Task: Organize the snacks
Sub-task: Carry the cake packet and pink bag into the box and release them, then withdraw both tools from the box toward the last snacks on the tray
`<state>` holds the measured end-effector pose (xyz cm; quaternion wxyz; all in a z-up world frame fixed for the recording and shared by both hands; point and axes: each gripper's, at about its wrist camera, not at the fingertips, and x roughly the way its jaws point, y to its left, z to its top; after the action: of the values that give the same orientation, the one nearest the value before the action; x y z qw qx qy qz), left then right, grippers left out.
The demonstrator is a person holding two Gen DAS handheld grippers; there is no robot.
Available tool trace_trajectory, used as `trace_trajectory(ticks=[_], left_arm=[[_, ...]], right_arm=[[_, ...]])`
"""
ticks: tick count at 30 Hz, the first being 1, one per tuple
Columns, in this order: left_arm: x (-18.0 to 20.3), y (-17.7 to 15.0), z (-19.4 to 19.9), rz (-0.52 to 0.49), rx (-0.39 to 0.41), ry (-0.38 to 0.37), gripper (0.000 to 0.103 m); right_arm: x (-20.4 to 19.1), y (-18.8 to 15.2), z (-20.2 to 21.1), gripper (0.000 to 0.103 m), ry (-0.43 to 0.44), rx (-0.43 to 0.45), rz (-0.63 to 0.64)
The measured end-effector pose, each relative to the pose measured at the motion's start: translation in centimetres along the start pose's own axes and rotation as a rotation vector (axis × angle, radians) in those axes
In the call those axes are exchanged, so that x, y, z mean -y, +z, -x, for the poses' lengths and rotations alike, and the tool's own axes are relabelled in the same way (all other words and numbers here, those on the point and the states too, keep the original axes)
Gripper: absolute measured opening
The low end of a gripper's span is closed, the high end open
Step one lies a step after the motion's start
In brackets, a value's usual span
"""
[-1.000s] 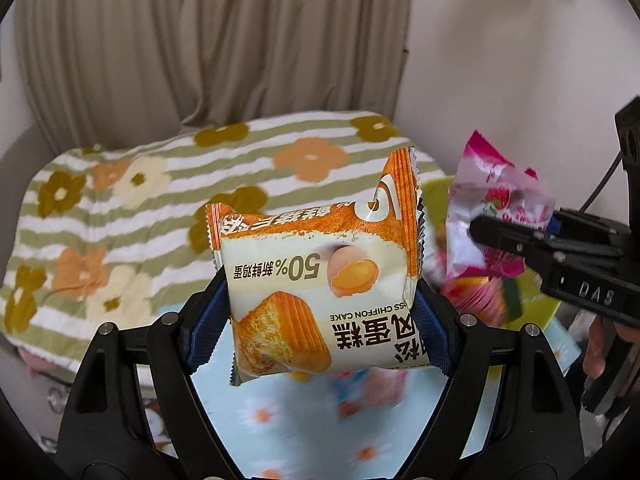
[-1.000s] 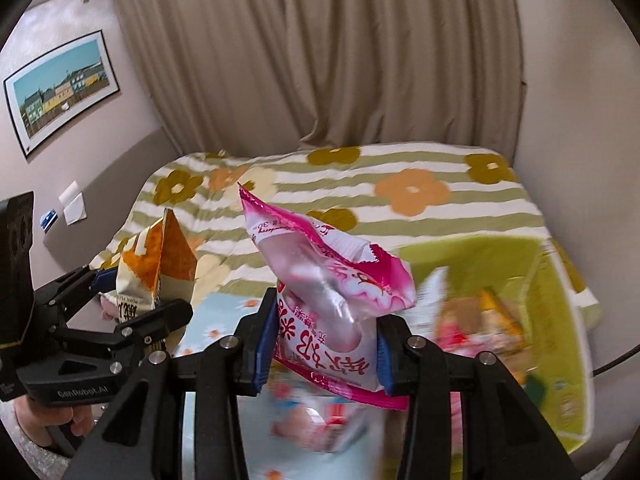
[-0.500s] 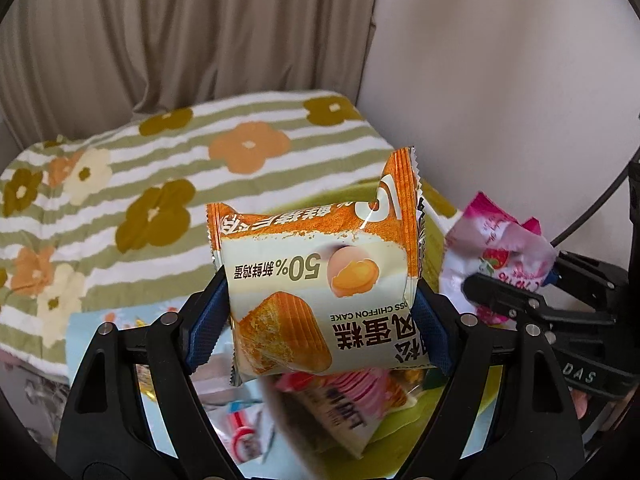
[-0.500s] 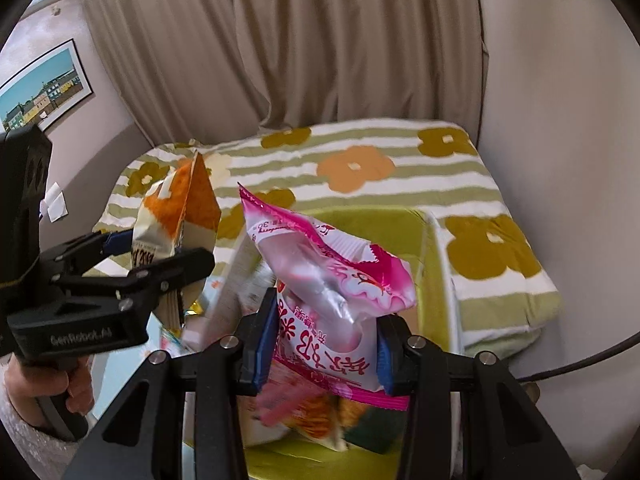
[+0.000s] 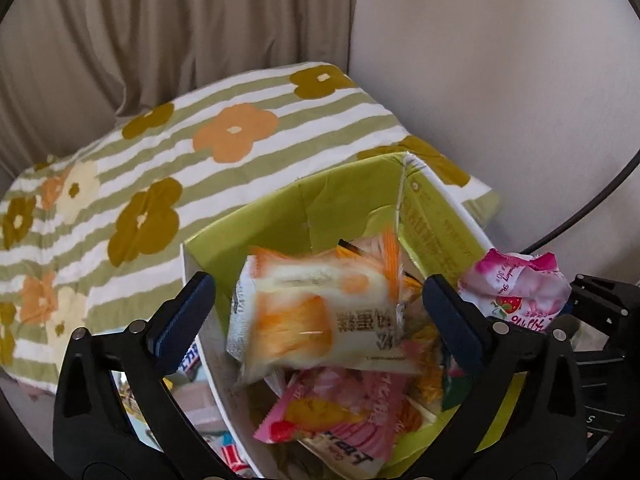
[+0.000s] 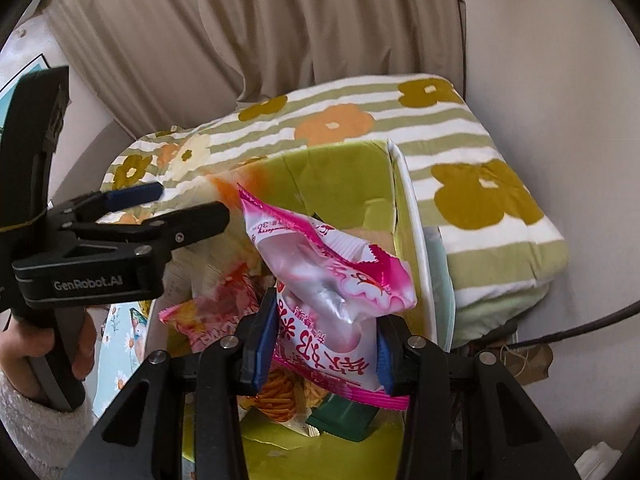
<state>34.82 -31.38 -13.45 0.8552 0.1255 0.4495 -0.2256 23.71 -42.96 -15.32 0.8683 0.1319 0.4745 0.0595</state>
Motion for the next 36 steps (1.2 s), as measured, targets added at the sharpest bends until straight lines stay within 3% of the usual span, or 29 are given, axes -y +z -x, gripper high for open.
trace_trajectory(ticks=[18,19,20,21,22,23,36], left_arm=[[-3.8,-3.7,1.3,0.108,-0.025,-0.034,0.102],[-3.8,-3.8,1.4,0.108,-0.025,-0.029,0.102],[-3.9,-4.0,1.6,0.108,-0.025,-0.023,0.102],[-3.9,-4.2,1.7,0.109,-0.025,-0.019,0.102],[-3.9,-4.4,1.9,0.110,-0.026,-0.015,0.102],[-3.9,-4.7,2.0,0.113,-0.028,-0.012,0.102],[-3.8,-6.9,5.3,0.152,-0.010,0.030,0.102]], right_arm=[[-0.8,-0.3,-1.9,0.040,-0.020,-0.074,0.025],[-1.0,-0.3,-2.0,0.043,-0.025,-0.076,0.034],[-1.2,-0.4,-1.8,0.056,-0.036,-0.063,0.052],[-1.4,-0.5,-1.4,0.083,-0.042,-0.035,0.065],[-1.4,-0.6,-1.2,0.097,-0.041,-0.016,0.072],[-1.5,-0.8,-0.7,0.103,-0.033,0.012,0.084],[-2.5,-1.0,1.8,0.103,-0.020,0.035,0.129]])
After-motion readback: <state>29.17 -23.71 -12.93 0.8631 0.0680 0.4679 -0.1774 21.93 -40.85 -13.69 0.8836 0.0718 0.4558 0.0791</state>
